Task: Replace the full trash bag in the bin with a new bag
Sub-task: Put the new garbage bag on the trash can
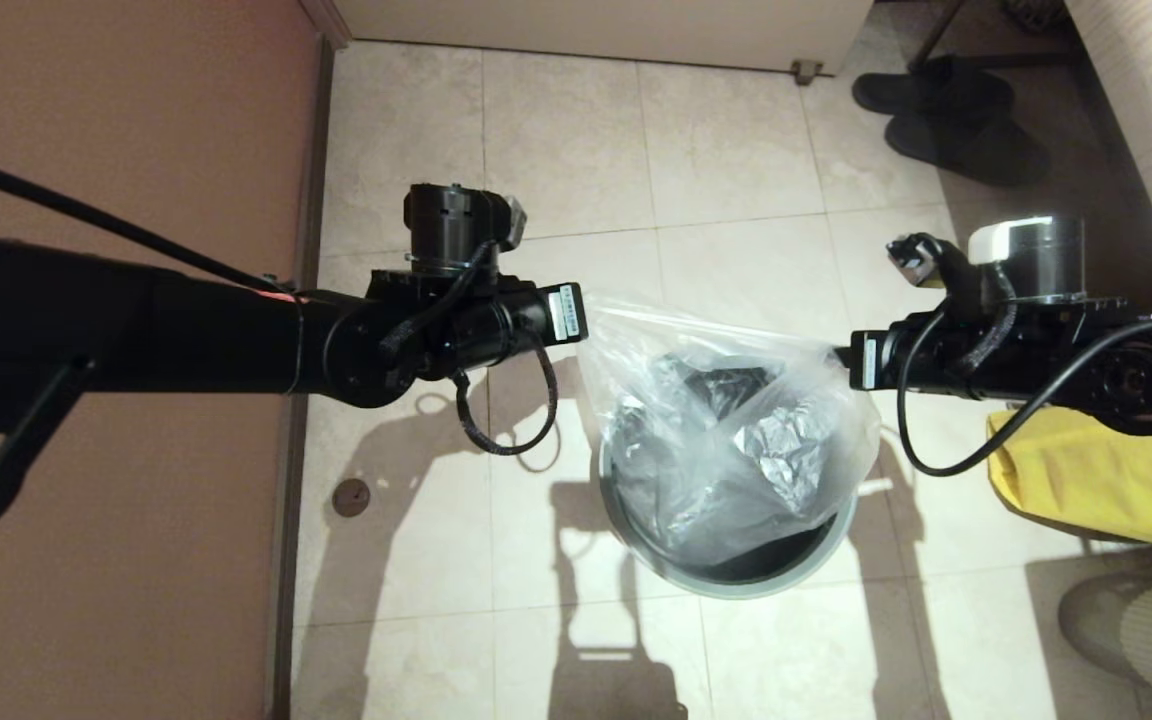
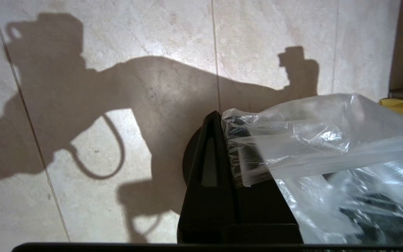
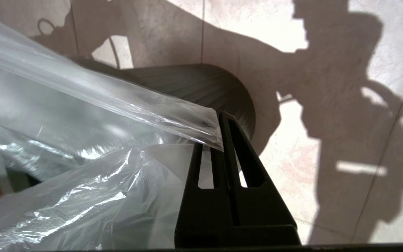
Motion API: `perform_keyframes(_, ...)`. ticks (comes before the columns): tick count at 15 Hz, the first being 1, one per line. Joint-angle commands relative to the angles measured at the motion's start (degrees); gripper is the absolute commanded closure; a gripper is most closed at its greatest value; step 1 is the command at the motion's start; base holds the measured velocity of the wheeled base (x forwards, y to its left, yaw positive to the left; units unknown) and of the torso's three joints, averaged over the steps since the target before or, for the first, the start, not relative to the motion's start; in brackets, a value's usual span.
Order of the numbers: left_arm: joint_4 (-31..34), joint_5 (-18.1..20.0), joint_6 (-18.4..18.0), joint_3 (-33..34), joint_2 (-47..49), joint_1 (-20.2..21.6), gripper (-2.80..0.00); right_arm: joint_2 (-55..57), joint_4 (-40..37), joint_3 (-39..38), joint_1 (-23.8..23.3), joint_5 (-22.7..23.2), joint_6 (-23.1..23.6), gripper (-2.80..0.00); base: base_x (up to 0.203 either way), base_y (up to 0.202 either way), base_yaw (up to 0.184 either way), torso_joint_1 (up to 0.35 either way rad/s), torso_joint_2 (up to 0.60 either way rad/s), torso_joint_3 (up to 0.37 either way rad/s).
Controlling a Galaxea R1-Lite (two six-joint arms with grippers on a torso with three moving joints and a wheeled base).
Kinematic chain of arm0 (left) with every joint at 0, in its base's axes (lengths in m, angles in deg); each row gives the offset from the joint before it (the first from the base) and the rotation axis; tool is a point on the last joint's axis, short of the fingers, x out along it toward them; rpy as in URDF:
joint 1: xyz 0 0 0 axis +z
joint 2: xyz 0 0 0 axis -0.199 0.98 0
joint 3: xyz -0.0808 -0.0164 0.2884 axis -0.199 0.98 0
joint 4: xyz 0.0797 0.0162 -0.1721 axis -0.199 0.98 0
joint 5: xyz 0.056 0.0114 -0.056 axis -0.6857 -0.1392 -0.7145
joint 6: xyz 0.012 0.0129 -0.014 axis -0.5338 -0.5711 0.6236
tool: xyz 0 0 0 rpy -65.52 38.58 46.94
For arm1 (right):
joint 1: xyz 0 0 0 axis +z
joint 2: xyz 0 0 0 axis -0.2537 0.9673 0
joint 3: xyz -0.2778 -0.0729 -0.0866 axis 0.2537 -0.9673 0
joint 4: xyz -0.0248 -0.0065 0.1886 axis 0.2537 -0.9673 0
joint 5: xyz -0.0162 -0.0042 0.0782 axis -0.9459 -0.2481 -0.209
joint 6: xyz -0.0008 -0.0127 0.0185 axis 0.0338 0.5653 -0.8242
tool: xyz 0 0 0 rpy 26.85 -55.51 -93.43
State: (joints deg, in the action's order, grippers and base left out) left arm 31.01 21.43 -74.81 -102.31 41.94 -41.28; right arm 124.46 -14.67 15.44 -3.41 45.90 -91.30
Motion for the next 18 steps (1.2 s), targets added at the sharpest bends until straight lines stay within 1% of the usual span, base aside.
perform_keyframes(1, 0.83, -0.09, -0.10, -4.66, 5.25, 0.49, 0.00, 3.42, -0.19, 2.98, -0.80, 0.19, -0.09, 0.00, 0.000, 0.000, 0.000, 0.000, 0.00, 0.000)
perform_keyframes(4, 4.74, -0.08, -0.75, -15.13, 10.77, 1.05, 0.00, 5.23, -0.34, 6.08, -1.48, 0.28, -0.17, 0.00, 0.000, 0.000, 0.000, 0.000, 0.00, 0.000)
perform_keyframes(6, 8.73, -0.01, -1.30, -22.25, 14.41, 1.21, 0.00, 6.95, -0.38, 7.67, -1.52, 0.27, -0.18, 0.00, 0.000, 0.000, 0.000, 0.000, 0.00, 0.000)
perform_keyframes(8, 10.65, 0.96, -4.10, -23.82, 17.14, 1.16, 0.00, 7.94, -1.24, 9.42, -1.86, 0.21, -0.18, 0.00, 0.000, 0.000, 0.000, 0.000, 0.00, 0.000)
perform_keyframes(9, 10.76, 1.05, -4.22, -23.78, 17.85, 1.15, 0.00, 8.38, -2.27, 10.68, -2.19, 0.27, -0.25, 0.00, 0.000, 0.000, 0.000, 0.000, 0.00, 0.000)
perform_keyframes(13, 11.19, 0.97, -3.74, -20.81, 16.83, 0.97, 0.00, 8.18, -4.91, 10.82, -3.24, 0.02, -0.02, 0.00, 0.000, 0.000, 0.000, 0.000, 0.00, 0.000)
perform_keyframes(14, 11.16, 0.97, -3.83, -19.30, 15.94, 0.90, -2.80, 7.87, -5.57, 10.81, -3.46, -0.06, 0.16, 0.00, 0.000, 0.000, 0.000, 0.000, 0.00, 0.000)
perform_keyframes(15, 11.06, 0.97, -3.85, -17.84, 14.92, 0.70, -2.80, 7.14, -6.36, 10.74, -3.46, -0.04, 0.21, 0.00, 0.000, 0.000, 0.000, 0.000, 0.00, 0.000)
perform_keyframes(16, 10.98, 1.08, -3.85, -16.09, 13.91, 0.52, -2.80, 6.73, -7.06, 10.79, -3.46, -0.15, 0.26, -2.80, 0.000, 0.000, 0.000, 0.000, 0.00, 0.000)
perform_keyframes(18, 10.86, 1.50, -3.74, -12.26, 10.98, -0.24, -2.80, 4.88, -8.37, 10.82, -3.46, -0.09, 0.18, -2.80, 0.000, 0.000, 0.000, 0.000, 0.00, 0.000)
